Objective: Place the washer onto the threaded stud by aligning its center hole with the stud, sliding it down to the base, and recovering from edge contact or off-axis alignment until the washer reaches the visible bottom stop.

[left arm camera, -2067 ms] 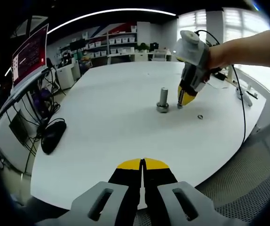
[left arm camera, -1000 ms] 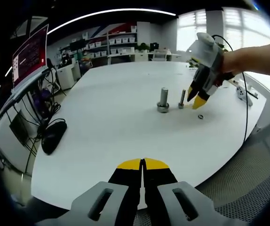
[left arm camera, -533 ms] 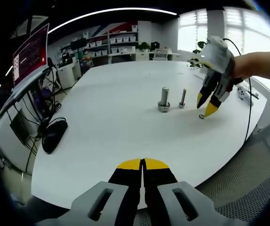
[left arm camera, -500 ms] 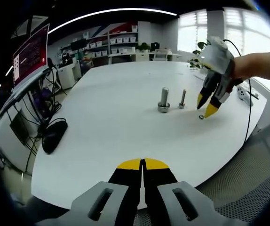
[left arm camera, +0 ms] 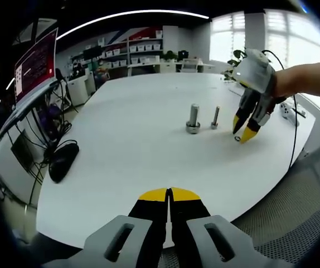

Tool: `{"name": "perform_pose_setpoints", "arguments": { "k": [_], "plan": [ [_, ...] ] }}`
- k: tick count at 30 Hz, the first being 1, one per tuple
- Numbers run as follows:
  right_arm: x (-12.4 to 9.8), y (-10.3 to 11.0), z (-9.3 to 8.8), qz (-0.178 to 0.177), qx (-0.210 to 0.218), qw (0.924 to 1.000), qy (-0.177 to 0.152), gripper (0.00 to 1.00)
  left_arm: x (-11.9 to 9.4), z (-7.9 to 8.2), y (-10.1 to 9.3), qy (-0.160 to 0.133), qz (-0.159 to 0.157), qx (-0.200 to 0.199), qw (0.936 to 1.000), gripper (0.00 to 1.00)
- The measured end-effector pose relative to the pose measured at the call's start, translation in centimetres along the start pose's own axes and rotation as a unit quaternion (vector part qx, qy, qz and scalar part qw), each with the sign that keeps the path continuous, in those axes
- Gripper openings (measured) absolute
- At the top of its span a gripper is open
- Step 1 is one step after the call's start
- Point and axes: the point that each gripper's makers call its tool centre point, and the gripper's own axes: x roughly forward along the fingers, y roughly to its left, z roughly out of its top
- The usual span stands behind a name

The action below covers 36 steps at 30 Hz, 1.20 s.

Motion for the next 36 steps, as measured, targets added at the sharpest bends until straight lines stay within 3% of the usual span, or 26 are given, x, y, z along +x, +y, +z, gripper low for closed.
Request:
{"name": "perform_pose_setpoints", "arguments": {
  "k": [6, 15, 31, 36],
  "plan": [
    [0.08, -0.12, -0.09, -0.008, -0.058, 0.9981, 0.018, 0.21, 0.0, -0.01, 0.0, 0.0, 0.0, 0.001, 1.0, 0.0],
    [0.02, 0.06, -0.15, -0.005, -0.074, 0.9973, 0.005, 0.18, 0.01, 0.04, 0.03, -0.001, 0.0, 0.0, 1.0, 0.0],
    [0.02, 0.14, -0.26, -0.008, -0.076, 0.9969, 0.018, 0.14, 0.01, 0.03, 0.05, -0.002, 0.001, 0.0, 1.0, 0.0],
    [-0.03, 0.1, -0.19, -0.004, -0.05, 0.9986, 0.015, 0.14, 0.0, 0.03, 0.05, -0.002, 0.001, 0.0, 1.0, 0.0]
  ]
}}
